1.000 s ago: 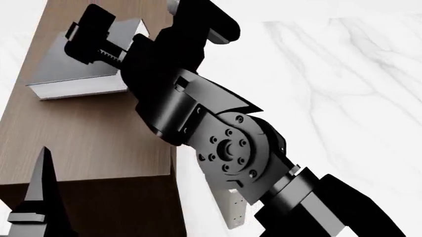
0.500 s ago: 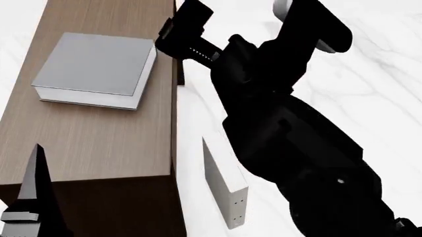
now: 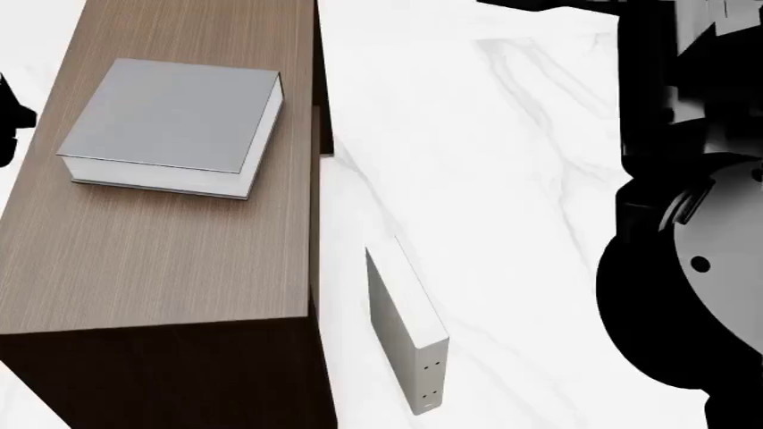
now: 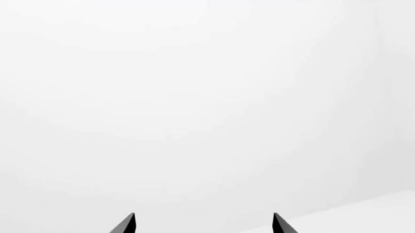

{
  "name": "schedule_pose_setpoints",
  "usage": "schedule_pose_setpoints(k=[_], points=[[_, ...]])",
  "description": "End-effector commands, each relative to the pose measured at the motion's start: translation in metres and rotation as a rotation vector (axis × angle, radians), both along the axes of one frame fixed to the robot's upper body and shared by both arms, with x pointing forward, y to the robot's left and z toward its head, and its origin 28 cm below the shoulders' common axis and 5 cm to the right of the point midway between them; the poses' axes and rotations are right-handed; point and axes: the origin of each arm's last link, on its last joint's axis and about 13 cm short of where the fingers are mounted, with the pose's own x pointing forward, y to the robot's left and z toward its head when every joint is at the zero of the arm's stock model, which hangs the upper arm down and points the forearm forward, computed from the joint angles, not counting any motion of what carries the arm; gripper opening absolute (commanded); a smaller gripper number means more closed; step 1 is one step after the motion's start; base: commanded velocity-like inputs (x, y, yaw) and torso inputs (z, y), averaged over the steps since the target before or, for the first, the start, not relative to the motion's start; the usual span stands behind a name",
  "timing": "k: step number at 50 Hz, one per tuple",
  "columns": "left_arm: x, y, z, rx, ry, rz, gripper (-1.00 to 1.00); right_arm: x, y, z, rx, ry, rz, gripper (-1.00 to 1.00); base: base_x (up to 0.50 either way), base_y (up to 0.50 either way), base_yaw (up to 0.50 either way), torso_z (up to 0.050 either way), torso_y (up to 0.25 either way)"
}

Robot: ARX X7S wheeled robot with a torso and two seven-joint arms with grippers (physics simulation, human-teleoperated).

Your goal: Pick up the book in the middle and place it on the cabinet shelf.

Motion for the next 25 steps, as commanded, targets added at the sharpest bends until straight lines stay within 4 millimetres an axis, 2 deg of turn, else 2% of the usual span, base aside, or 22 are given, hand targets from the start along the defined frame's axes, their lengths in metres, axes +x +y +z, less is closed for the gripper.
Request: schedule_pose_setpoints(k=[1,3,4,8,12,16,25], points=[[0.007,-0.001,0.102,0.073,-0.256,0.044,1.00,-0.025,-0.016,0.061,-0.075,-0.286,-0.123,1.00,0.00,0.00,0.00,0.000,0.000],[0.007,-0.003,0.117,0.080,-0.286,0.012,1.00,-0.028,-0.016,0.069,-0.096,-0.311,-0.131,1.00,0.00,0.00,0.00,0.000,0.000],[0.006,-0.006,0.137,0.122,-0.334,0.037,1.00,-0.032,-0.015,0.078,-0.104,-0.343,-0.140,1.00,0.00,0.00,0.00,0.000,0.000],[0.004,-0.012,0.160,0.151,-0.363,0.023,1.00,-0.038,-0.014,0.088,-0.133,-0.370,-0.152,1.00,0.00,0.00,0.00,0.000,0.000],[-0.010,-0.020,0.188,0.159,-0.433,0.015,1.00,-0.045,-0.016,0.104,-0.159,-0.404,-0.164,1.00,0.00,0.00,0.00,0.000,0.000],[-0.013,-0.025,0.194,0.169,-0.467,0.023,1.00,-0.047,-0.017,0.112,-0.150,-0.427,-0.172,1.00,0.00,0.00,0.00,0.000,0.000],[-0.004,-0.028,0.204,0.174,-0.459,0.005,1.00,-0.046,-0.024,0.125,-0.134,-0.422,-0.173,1.00,0.00,0.00,0.00,0.000,0.000]])
